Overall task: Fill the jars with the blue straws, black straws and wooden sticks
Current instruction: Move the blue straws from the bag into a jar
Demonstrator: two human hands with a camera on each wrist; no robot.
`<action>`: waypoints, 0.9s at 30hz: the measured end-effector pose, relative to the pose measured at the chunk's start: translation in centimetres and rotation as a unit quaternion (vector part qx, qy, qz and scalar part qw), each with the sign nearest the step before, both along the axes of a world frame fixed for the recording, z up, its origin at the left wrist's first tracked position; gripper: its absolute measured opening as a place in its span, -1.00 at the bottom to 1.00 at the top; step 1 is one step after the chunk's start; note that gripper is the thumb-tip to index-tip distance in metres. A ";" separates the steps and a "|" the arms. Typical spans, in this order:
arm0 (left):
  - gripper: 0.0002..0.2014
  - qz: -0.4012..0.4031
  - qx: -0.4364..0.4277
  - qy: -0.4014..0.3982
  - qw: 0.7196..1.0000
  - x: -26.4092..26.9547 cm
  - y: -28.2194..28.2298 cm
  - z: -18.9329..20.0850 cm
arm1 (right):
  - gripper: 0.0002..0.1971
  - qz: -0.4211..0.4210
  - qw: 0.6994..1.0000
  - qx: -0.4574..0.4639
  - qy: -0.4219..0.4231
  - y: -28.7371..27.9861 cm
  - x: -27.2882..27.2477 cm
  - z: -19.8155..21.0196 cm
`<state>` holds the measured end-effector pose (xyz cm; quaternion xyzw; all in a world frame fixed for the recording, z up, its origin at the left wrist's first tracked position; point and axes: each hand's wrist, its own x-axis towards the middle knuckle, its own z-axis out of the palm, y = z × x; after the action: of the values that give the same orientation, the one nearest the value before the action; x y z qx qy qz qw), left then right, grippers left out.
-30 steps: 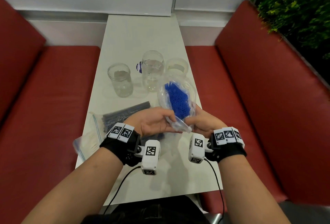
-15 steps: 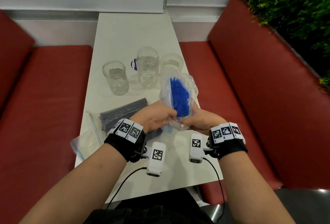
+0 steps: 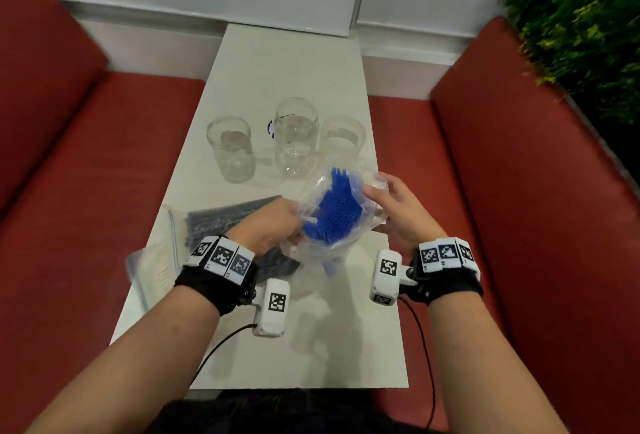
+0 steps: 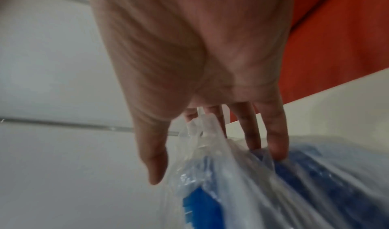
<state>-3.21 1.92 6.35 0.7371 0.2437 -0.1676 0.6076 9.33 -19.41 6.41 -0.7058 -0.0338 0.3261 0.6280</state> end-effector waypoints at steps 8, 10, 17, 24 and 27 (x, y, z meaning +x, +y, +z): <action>-0.77 0.110 -0.137 0.000 0.984 1.8 -0.8 0.2 | -0.83 -0.023 0.998 0.000 -0.057 -0.2 2.7 -1.2; -0.73 0.122 -0.164 -0.007 0.979 2.0 -1.3 -0.1 | -0.73 -0.058 0.997 0.053 -0.017 -0.2 2.8 -1.9; -0.19 0.119 -0.088 -0.030 0.989 3.7 -3.6 -1.8 | -0.44 0.109 0.989 0.081 0.064 0.7 3.0 -2.8; -0.44 0.117 -0.084 -0.041 0.989 4.6 -3.7 -1.2 | -0.52 0.071 0.992 -0.001 -0.107 1.0 3.8 -3.3; -0.44 0.151 -0.060 -0.045 0.986 5.0 -3.5 -1.6 | -0.51 0.031 0.997 -0.020 -0.064 1.1 4.2 -3.9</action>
<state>1.81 -1.56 4.74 0.6607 0.3139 -0.0553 0.6796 13.53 -18.27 2.55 -0.7361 -0.0892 0.3005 0.5999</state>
